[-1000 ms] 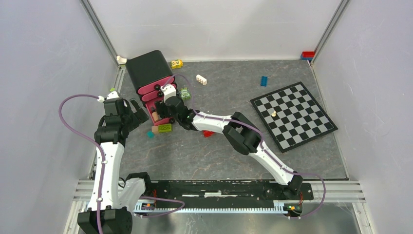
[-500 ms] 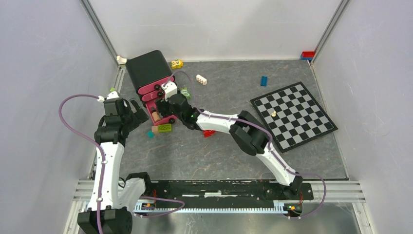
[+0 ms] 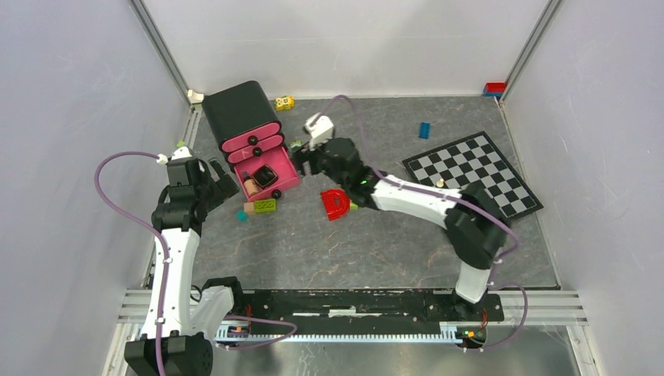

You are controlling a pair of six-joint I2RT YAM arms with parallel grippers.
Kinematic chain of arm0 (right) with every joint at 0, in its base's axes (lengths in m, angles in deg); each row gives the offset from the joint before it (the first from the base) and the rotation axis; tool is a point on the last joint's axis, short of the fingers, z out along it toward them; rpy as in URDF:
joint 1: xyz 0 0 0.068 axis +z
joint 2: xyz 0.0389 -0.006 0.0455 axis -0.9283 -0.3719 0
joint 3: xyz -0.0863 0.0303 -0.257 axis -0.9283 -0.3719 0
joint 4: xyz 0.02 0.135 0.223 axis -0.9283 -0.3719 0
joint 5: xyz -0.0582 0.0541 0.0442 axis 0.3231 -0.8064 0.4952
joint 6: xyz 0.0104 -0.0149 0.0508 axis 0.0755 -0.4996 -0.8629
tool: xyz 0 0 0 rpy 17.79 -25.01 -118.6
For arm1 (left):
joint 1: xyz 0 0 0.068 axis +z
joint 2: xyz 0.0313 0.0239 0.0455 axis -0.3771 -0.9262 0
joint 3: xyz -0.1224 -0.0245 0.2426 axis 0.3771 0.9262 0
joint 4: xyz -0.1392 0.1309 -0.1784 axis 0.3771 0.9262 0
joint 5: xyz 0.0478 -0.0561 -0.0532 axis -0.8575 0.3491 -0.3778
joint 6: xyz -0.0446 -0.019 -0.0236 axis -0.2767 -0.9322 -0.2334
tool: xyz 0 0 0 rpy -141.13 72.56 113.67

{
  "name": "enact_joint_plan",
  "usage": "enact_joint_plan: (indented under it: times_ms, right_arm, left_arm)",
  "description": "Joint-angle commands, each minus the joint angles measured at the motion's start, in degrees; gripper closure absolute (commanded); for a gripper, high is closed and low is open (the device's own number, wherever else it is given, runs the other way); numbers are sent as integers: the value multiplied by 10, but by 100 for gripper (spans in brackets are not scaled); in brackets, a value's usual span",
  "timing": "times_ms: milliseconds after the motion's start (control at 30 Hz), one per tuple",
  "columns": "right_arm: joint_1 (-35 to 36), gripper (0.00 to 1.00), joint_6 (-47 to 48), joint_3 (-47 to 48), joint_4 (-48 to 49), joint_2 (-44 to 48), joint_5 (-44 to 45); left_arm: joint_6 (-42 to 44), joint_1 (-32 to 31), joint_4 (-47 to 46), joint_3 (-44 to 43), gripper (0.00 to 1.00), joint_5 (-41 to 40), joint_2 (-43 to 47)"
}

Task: Organize the makeup
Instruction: Close the drawer in the storage box.

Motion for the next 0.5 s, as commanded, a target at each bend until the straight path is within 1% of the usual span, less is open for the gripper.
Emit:
enact_joint_plan:
  times_ms: [0,100,200,300,467]
  right_arm:
    - [-75,14,-5,-106,-22,106,-31]
    - [-111,14,1,-169,-39,171,-50]
    - [-143,11,-3,-221,-68,231,-46]
    - [-186,11,-48,-283,-81,279,-46]
    - [-278,13,-141,-390,-85,345,-90]
  left_arm:
    - [5,4,-23,0,0,5,3]
    - [5,4,-23,1,0,4,4]
    - [4,4,-23,0,0,4,4]
    - [5,4,-23,0,0,4,3]
    - [4,5,-23,1,0,7,1]
